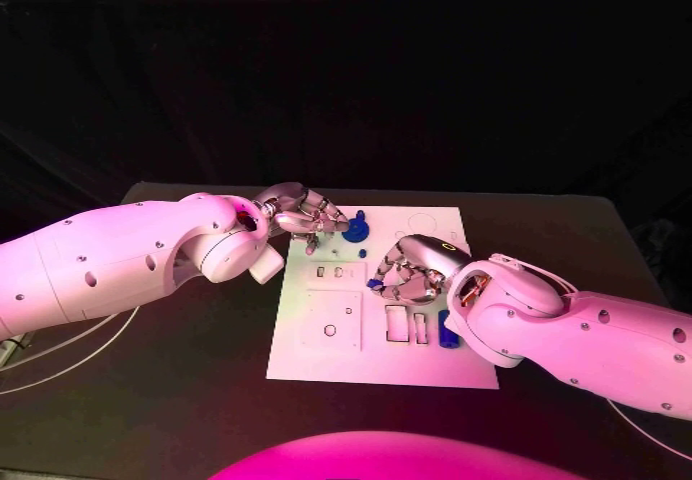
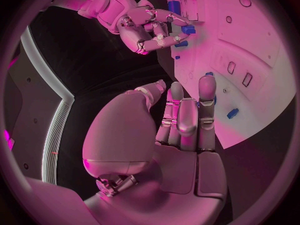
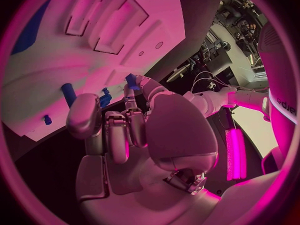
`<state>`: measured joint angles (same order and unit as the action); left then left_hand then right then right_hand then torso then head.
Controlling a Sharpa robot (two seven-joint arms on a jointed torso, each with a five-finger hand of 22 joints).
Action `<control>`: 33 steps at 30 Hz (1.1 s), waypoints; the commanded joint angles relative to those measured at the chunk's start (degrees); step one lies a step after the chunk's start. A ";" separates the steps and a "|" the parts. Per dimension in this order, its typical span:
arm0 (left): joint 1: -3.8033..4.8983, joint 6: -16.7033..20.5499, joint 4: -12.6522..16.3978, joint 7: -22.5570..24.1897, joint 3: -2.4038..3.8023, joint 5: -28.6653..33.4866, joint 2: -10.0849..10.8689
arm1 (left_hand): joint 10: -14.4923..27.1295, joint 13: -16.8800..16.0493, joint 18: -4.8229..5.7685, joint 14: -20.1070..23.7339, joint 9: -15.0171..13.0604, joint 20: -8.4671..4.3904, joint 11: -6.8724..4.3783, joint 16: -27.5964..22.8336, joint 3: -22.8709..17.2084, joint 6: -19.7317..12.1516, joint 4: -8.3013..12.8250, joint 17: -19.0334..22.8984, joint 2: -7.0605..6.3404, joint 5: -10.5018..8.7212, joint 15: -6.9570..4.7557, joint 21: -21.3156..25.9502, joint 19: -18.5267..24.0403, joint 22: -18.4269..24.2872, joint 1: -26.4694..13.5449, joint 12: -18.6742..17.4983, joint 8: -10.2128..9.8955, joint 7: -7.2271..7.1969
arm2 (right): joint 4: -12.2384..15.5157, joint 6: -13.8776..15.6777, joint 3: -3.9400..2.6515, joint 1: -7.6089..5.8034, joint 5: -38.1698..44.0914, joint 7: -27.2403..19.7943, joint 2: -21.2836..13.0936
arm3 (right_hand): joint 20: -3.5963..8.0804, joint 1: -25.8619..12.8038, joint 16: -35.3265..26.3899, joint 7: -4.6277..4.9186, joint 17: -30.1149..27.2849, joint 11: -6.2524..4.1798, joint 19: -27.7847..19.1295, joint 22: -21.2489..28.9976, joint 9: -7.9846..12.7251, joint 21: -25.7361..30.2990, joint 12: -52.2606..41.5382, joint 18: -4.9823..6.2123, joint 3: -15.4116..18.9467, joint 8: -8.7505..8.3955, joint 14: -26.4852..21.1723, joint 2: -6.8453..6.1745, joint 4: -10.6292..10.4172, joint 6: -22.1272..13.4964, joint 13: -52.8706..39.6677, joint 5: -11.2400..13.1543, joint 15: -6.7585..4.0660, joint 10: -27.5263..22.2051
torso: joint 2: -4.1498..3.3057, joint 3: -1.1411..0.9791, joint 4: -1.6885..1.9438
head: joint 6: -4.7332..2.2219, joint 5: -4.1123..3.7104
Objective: Assemble the parts on the task board
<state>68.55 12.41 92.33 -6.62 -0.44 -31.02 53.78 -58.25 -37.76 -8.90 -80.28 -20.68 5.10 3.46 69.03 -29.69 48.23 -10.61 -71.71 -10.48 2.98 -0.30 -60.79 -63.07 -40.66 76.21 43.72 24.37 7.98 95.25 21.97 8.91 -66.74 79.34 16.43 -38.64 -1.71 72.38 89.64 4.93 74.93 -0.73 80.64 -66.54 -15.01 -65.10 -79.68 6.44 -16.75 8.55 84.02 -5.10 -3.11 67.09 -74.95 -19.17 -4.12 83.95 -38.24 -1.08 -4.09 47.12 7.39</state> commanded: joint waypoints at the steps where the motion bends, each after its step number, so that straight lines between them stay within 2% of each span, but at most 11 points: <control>1: 0.03 -1.28 0.11 0.06 0.05 0.32 -0.10 | 0.15 0.07 -0.39 -0.47 0.07 0.13 0.14 0.09 -0.06 0.05 0.26 0.06 -0.10 0.00 0.03 -0.14 -0.31 0.07 0.44 0.08 -0.28 0.39 | -0.73 -0.46 -0.04 -0.38 -6.47 0.02 0.36 | -0.05 -1.27 0.36 -1.68 15.07 -0.31 0.33 -0.30 -0.27 -0.34 0.11 -1.04 0.52 0.24 5.98 -0.03 -0.76 1.08 -7.91 -0.78 -0.36 1.92 | -0.01 -0.01 0.02 | -0.15 0.07; 9: 0.01 -1.47 0.08 -0.20 0.00 -0.99 -0.38 | -0.05 0.23 -0.29 -0.59 0.16 0.13 -0.02 0.43 -0.09 0.99 0.31 -0.14 0.29 -0.01 -0.02 -0.41 -0.76 -0.45 0.44 0.36 0.11 0.12 | -2.26 0.74 -0.14 -0.88 -10.96 0.04 1.13 | -0.02 -1.57 0.36 -1.78 15.07 -0.39 0.48 -0.78 -0.42 -0.77 -0.04 -1.12 0.75 0.28 5.98 0.03 -1.00 1.12 -8.05 -1.47 -0.41 2.02 | -0.07 -0.07 -0.01 | -0.46 0.23; 12: -0.03 -1.17 0.12 -1.20 -0.16 -3.51 -0.84 | -0.37 0.37 -0.20 -0.83 -0.14 0.02 -0.39 0.93 0.67 2.86 0.07 -0.45 0.11 -0.02 -0.25 -0.72 -1.27 -1.00 -0.24 0.75 1.35 -0.49 | -2.46 1.48 -0.18 -0.95 -10.93 -0.30 1.36 | 0.00 -1.48 0.36 -1.83 15.07 -0.43 0.52 -0.91 -0.47 -0.88 -0.05 -1.13 0.76 0.29 5.98 0.04 -0.95 1.11 -8.06 -1.75 -0.44 2.04 | -0.02 -0.05 0.00 | -0.75 0.14; 18: -0.10 -0.57 -0.16 -4.54 -0.54 -6.75 -2.12 | -2.60 0.03 1.02 -3.49 -1.56 -0.92 -1.72 6.15 4.28 4.67 -0.56 -4.59 -0.22 -0.03 -1.40 -5.30 -5.76 -7.95 -1.86 3.04 4.63 -2.05 | -2.27 1.74 -0.22 -1.12 -6.09 -0.74 1.83 | 0.04 -1.08 0.36 -1.90 15.07 -0.50 0.69 -1.43 -0.58 -1.37 0.11 -1.23 0.75 0.31 5.98 -0.09 -0.62 1.07 -7.99 -2.07 -0.50 1.99 | 0.01 -0.11 -0.10 | -1.22 0.14; 22: -0.11 -1.55 -0.11 -7.56 -0.63 -9.16 -2.98 | -3.35 -0.25 1.77 -4.83 -2.35 -1.50 -2.35 9.09 5.83 4.85 -0.52 -7.02 0.15 -0.01 -1.98 -8.17 -8.20 -12.25 -1.59 4.30 6.22 -2.74 | -2.28 1.58 -0.22 -1.26 -1.90 -0.69 2.21 | 0.06 -0.91 0.36 -1.91 15.07 -0.52 0.78 -1.71 -0.63 -1.65 0.18 -1.29 0.74 0.31 5.98 -0.12 -0.48 1.05 -7.95 -2.13 -0.52 1.97 | -0.03 -0.07 -0.15 | -1.43 0.13; 27: -0.12 -3.51 0.01 -11.36 -0.67 -12.11 -4.09 | -3.55 -0.35 2.31 -5.79 -2.68 -1.79 -2.59 11.35 6.57 4.77 -0.54 -8.98 0.19 -0.01 -2.24 -10.14 -9.75 -15.25 -1.37 4.88 6.97 -3.00 | -2.20 1.44 -0.22 -1.35 2.06 -0.30 2.53 | 0.06 -0.82 0.36 -1.91 15.07 -0.53 0.87 -1.95 -0.65 -1.90 0.25 -1.35 0.73 0.31 5.98 -0.15 -0.42 1.05 -7.91 -2.15 -0.52 1.94 | -0.07 -0.15 -0.05 | -1.59 0.03; 33: -0.12 -4.04 -0.08 -13.96 -0.68 -13.94 -4.83 | -4.37 -1.21 2.80 -6.67 -3.08 -2.06 -2.91 13.50 7.28 4.90 -0.75 -10.87 0.37 0.00 -2.53 -12.08 -11.15 -18.15 -1.24 6.25 7.89 -3.35 | -1.99 0.97 -0.22 -1.42 5.38 0.24 2.75 | 0.06 -0.80 0.36 -1.91 15.07 -0.53 0.98 -2.24 -0.66 -2.19 0.21 -1.42 0.73 0.31 5.98 -0.17 -0.39 1.05 -7.94 -2.15 -0.53 1.96 | -0.09 -0.10 -0.15 | -1.77 0.01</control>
<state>68.43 10.22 92.20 -17.34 -1.14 -42.14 49.10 -62.45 -38.92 -7.13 -83.95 -23.71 3.05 0.50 82.43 -22.74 53.04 -11.39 -74.95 -10.77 2.98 -2.56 -72.79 -73.93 -58.71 74.86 49.87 32.06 5.00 93.15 23.33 8.70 -68.13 80.18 16.42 -36.01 -1.51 71.32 89.64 4.16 74.91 -0.83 81.27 -68.73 -15.64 -67.11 -79.67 6.08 -16.05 8.72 84.02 -5.16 -3.80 67.45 -74.93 -20.96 -4.11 83.84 -38.30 -1.19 -4.21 45.43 7.43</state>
